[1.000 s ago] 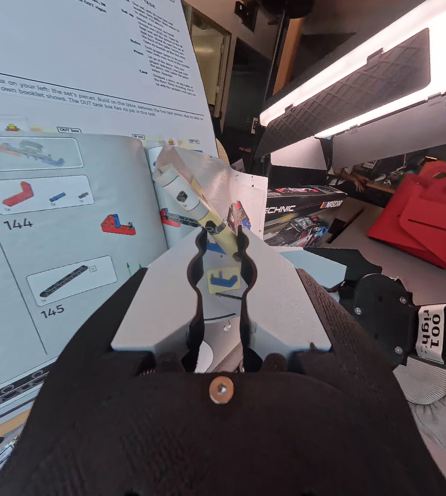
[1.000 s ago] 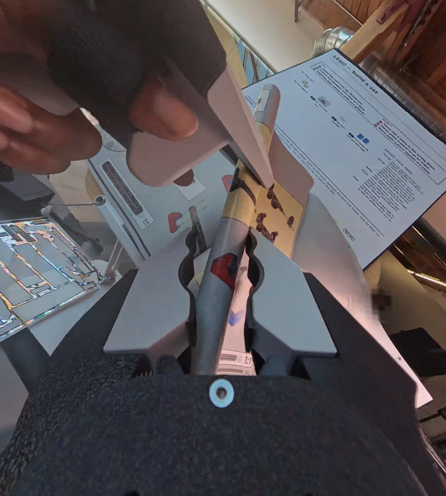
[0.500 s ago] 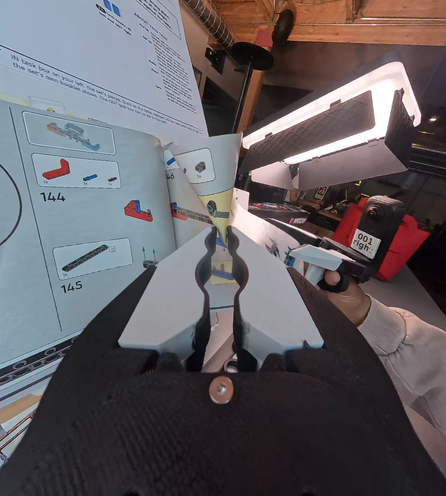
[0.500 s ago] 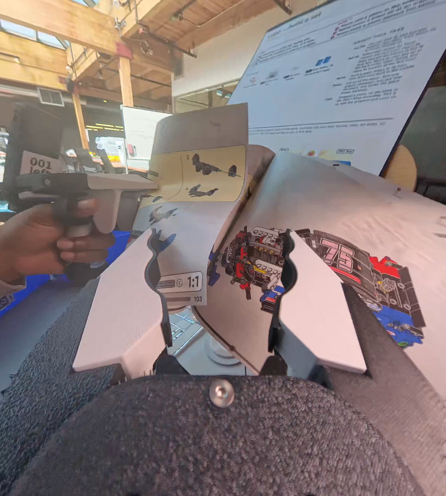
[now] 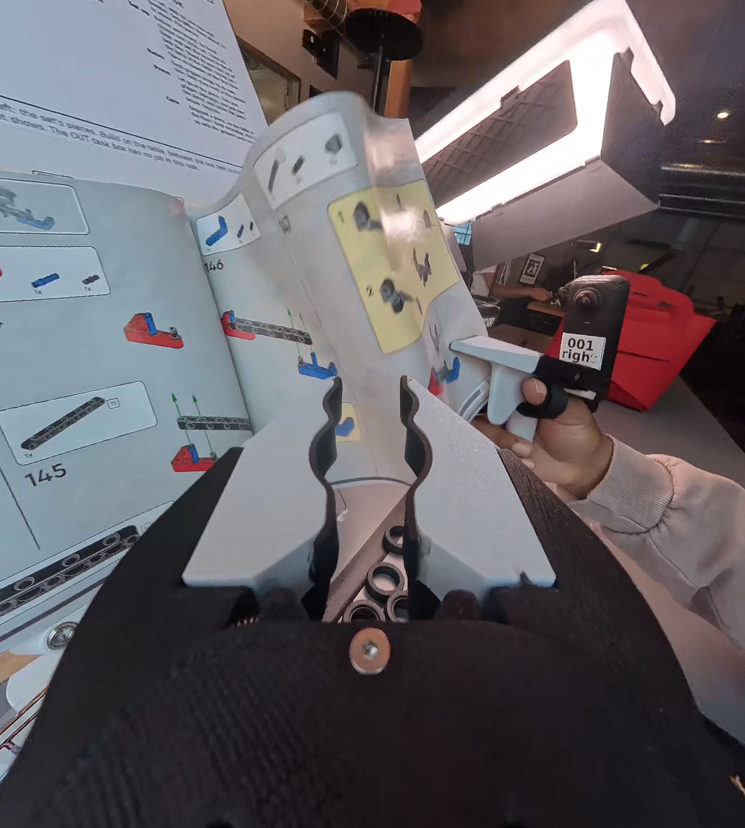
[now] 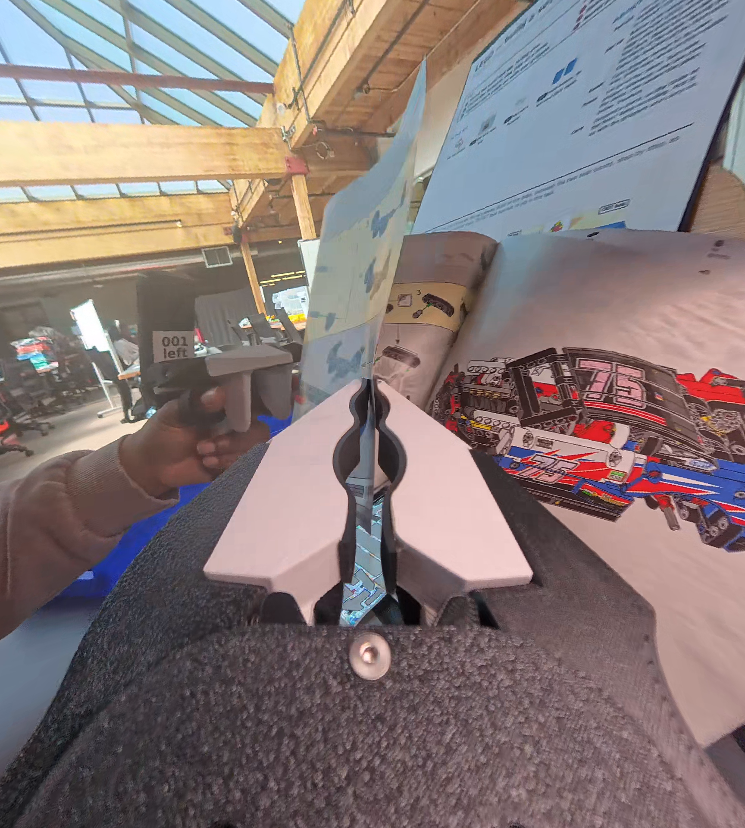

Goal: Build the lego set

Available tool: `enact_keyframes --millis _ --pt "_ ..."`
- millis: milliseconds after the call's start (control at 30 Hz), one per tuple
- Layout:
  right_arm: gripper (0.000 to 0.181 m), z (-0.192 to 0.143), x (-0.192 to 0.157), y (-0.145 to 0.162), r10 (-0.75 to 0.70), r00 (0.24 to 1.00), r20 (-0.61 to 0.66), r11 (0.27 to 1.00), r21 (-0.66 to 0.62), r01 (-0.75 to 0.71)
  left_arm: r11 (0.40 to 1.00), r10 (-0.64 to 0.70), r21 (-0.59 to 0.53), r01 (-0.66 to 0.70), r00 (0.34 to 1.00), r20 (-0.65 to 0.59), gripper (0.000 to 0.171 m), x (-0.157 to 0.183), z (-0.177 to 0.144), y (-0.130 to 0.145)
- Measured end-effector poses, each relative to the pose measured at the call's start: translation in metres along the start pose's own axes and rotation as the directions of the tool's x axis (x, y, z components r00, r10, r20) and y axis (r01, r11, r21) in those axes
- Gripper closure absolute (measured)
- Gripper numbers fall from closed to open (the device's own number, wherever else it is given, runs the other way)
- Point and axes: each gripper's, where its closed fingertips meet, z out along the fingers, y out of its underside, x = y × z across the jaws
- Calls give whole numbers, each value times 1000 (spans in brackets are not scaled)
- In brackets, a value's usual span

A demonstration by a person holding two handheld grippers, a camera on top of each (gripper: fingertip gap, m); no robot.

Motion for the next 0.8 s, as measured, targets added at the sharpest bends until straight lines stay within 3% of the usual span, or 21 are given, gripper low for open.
enact_keyframes --millis 100,233,367,567,700,800 --pt "181 -24 31 -13 -22 982 -189 997 67 35 995 79 -59 -79 997 8 145 14 -1 19" --pt "181 -60 74 -16 17 900 -435 994 102 30 980 157 -130 -153 988 16 145 26 3 44" --pt "181 -69 76 -13 33 877 -480 994 106 20 954 250 -178 -240 967 37 141 33 9 59" --pt "181 -63 57 -14 36 871 -490 994 106 18 860 473 -261 -438 877 86 125 39 19 74" --pt "181 -55 32 -10 50 901 -431 994 111 -2 828 539 -255 -500 835 113 117 44 21 73" --pt "181 -44 11 -6 72 933 -353 993 113 -33 771 626 -277 -574 763 159 108 40 22 72"
